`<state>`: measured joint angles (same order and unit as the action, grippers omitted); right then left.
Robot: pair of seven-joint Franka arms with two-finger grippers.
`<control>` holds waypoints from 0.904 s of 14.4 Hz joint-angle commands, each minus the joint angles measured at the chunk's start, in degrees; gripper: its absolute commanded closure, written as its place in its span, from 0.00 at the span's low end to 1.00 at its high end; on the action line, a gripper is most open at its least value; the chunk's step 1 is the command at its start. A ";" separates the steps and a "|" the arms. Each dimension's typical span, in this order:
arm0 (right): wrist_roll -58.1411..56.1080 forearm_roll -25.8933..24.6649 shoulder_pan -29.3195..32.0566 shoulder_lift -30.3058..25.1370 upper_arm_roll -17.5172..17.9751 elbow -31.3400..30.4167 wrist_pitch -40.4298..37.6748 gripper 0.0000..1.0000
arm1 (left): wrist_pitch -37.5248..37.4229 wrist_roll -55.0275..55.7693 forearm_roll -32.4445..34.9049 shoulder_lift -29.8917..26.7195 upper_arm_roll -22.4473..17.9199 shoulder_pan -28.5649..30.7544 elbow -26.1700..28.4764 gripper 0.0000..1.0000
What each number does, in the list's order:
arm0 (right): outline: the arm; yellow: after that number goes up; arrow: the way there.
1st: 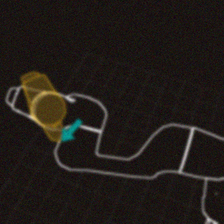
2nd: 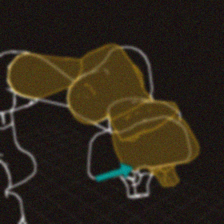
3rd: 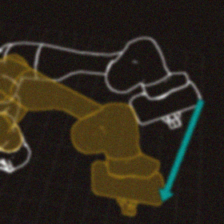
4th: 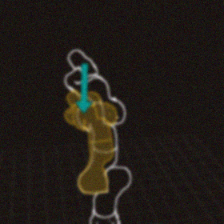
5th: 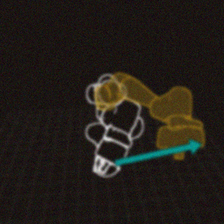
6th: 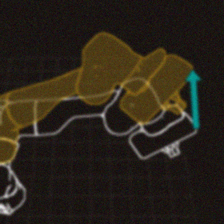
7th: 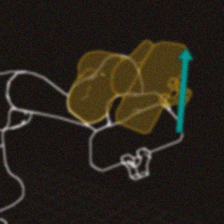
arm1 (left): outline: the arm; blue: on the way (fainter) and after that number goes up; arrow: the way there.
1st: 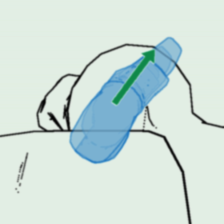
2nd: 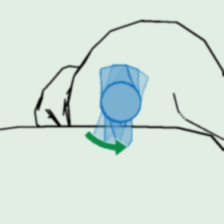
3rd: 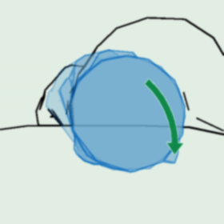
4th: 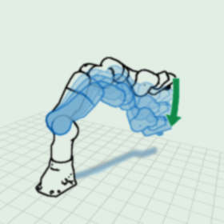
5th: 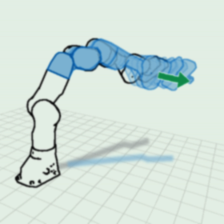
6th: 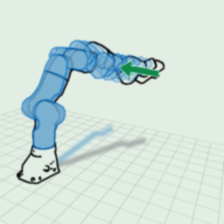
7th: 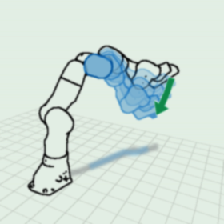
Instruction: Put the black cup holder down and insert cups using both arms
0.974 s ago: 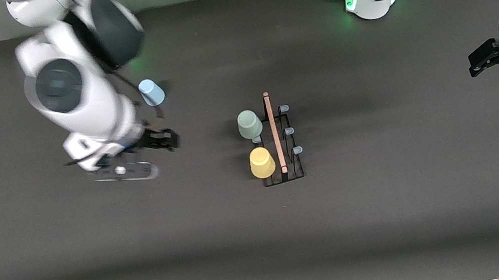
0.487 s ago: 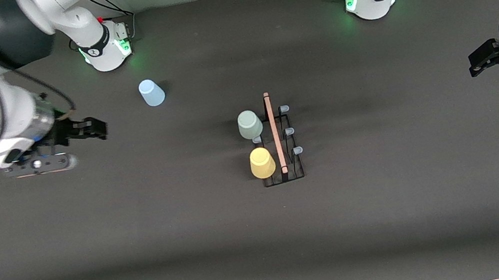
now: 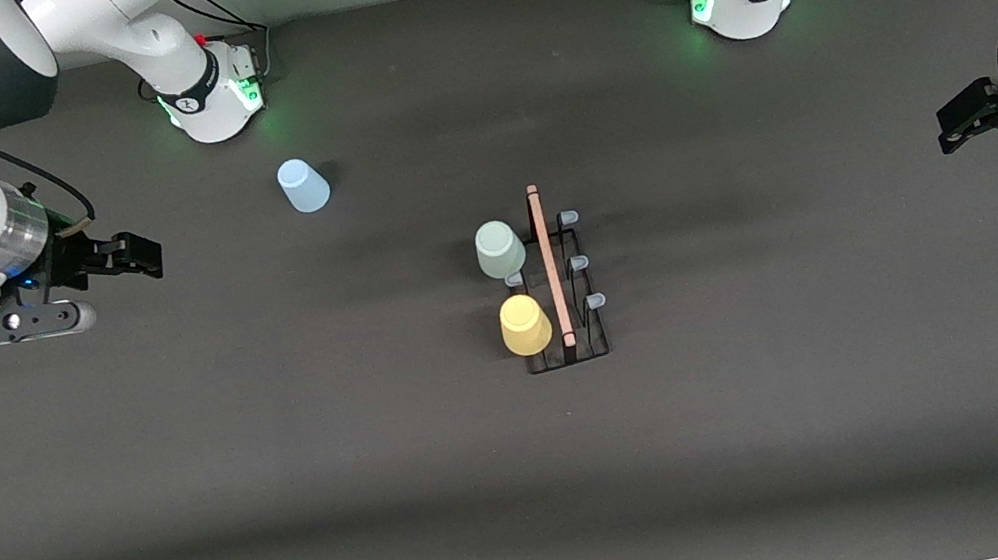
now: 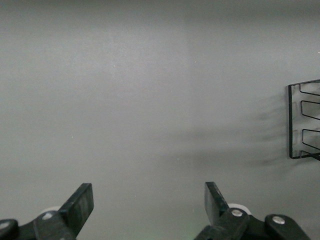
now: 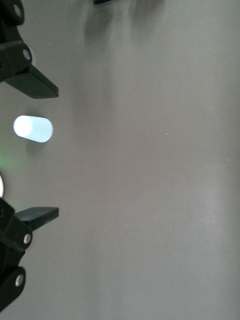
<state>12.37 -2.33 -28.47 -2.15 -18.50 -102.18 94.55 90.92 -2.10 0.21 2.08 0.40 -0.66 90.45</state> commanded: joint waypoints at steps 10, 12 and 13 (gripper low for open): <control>-1.56 -1.80 -0.62 -3.03 -4.61 -1.00 2.05 0.00 | -0.22 0.78 -0.04 -0.32 -0.05 -0.04 0.60 0.01; -1.47 -1.80 -0.71 -2.94 -4.53 -1.00 2.04 0.00 | -0.48 0.61 -0.04 -0.06 -0.05 -0.04 0.69 0.02; -1.47 -1.80 -0.62 -2.94 -4.35 -1.00 2.04 0.00 | -0.57 0.43 -0.04 -0.06 -0.05 -0.04 0.69 0.01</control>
<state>11.57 -3.14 -28.72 -4.16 -22.95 -102.77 96.72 90.74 -2.09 0.21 2.21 0.39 -0.66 90.97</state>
